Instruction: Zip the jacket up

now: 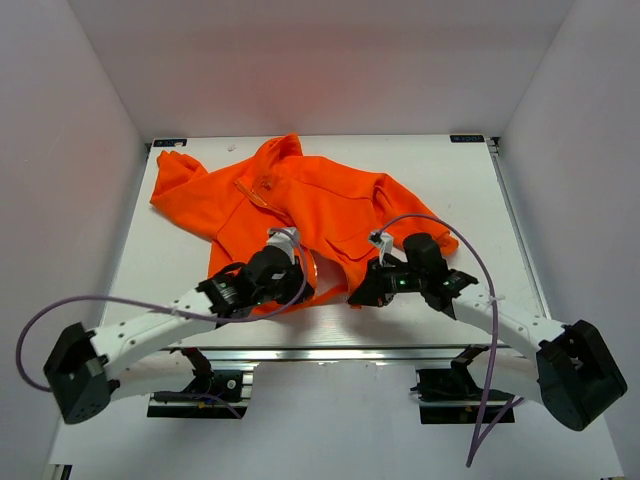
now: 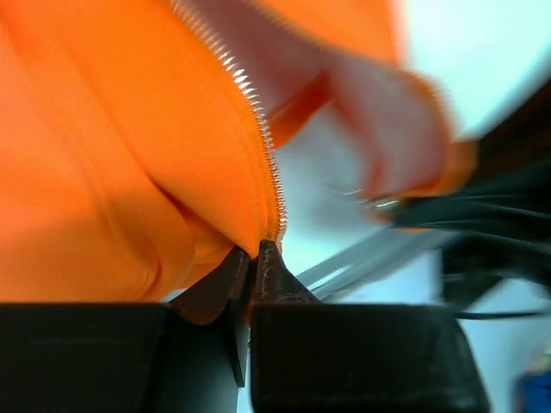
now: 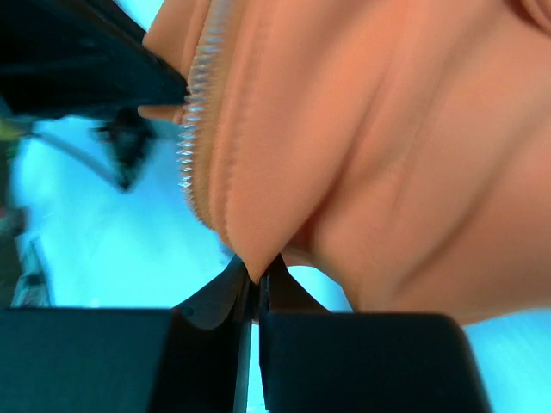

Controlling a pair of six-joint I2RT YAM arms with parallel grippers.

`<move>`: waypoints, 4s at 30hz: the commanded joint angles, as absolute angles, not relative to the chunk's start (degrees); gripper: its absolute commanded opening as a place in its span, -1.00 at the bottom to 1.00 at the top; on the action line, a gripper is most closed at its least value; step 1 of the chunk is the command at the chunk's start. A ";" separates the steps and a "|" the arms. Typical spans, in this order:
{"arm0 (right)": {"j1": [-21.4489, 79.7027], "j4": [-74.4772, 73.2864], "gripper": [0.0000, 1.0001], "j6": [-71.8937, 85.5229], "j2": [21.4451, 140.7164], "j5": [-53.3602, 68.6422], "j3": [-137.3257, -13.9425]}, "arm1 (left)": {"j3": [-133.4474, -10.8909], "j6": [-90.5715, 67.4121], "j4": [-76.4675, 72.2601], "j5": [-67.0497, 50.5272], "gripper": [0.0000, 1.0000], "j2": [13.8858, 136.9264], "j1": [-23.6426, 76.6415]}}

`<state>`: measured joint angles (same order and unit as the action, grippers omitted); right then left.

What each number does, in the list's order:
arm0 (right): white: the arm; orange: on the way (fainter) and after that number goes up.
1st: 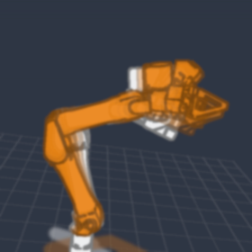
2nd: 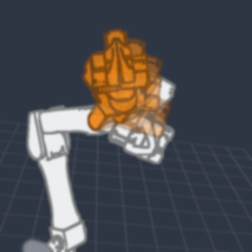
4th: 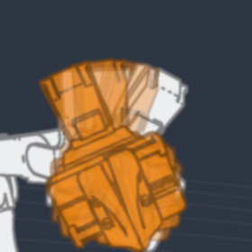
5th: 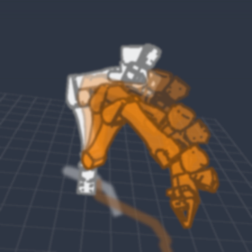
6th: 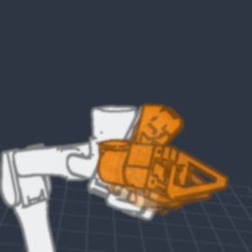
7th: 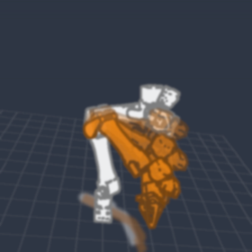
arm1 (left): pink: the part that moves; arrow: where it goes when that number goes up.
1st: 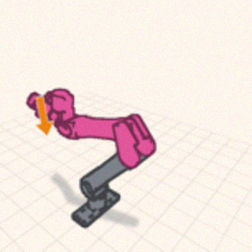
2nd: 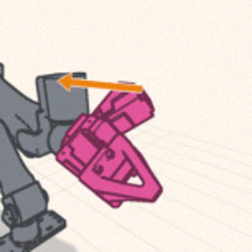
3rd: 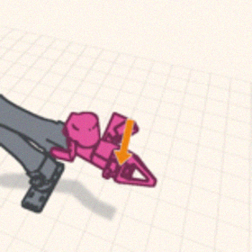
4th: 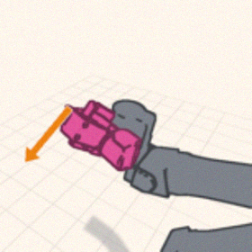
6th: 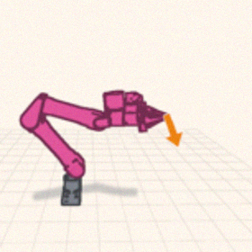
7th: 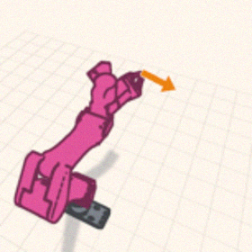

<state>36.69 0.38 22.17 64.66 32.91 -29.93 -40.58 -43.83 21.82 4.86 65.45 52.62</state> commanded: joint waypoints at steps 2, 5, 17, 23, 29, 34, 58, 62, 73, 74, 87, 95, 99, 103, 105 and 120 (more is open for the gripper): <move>33.75 16.50 -1.00 22.40 62.84 53.59 -29.00 | -37.97 -40.87 10.65 3.52 -1.00 54.44 52.91; 33.22 23.88 -1.00 25.13 64.24 59.23 -31.28 | -36.83 -39.29 8.01 5.44 -1.00 49.85 52.91; 33.31 23.56 -1.00 21.36 69.08 63.28 -42.27 | -40.86 -30.33 1.23 5.28 -1.00 50.53 52.91; 33.31 19.79 -1.00 18.99 72.76 62.58 -44.38 | -41.48 -29.62 -2.19 0.71 -1.00 52.82 52.91; 33.31 16.78 -1.00 16.87 74.00 52.32 -47.72 | -43.59 -28.92 -1.41 -6.40 -1.00 53.87 52.91; 33.22 15.21 -1.00 16.35 73.65 36.75 -49.83 | -46.22 -30.14 2.09 -9.58 -1.00 55.55 52.91; 32.17 22.52 -1.00 18.20 63.55 46.76 -44.99 | -47.81 -26.90 5.45 2.80 -1.00 47.82 52.91; 32.08 15.30 -1.00 16.27 62.23 47.19 -46.67 | -47.37 -26.11 5.01 5.45 -1.00 47.02 52.91; 32.08 14.32 -1.00 18.90 60.12 54.39 -45.35 | -44.30 -28.38 0.44 2.46 -1.00 48.69 52.91; 32.08 14.94 -1.00 19.16 60.12 55.01 -45.09 | -44.04 -28.65 -1.04 2.37 -1.00 48.87 52.91; 31.99 20.91 -1.00 23.90 62.23 56.43 -43.16 | -40.87 -32.96 -6.85 0.09 -1.00 50.63 52.91; 32.08 19.08 -1.00 22.51 63.89 53.97 -42.80 | -39.99 -33.66 -7.74 -1.06 -1.00 50.01 52.91; 32.08 18.46 -1.00 22.06 64.60 54.23 -42.19 | -40.17 -33.66 -6.85 1.67 -1.00 49.13 52.91; 32.08 18.63 -1.00 21.97 64.69 54.84 -42.01 | -40.08 -33.49 -7.29 1.76 -1.00 48.69 52.91; 32.08 18.90 -1.00 21.89 64.42 54.93 -41.92 | -40.08 -33.49 -7.47 1.67 -1.00 48.95 52.91; 32.08 24.35 -1.00 25.14 63.81 56.07 -41.13 | -37.97 -33.92 -10.37 0.18 -1.00 49.40 52.91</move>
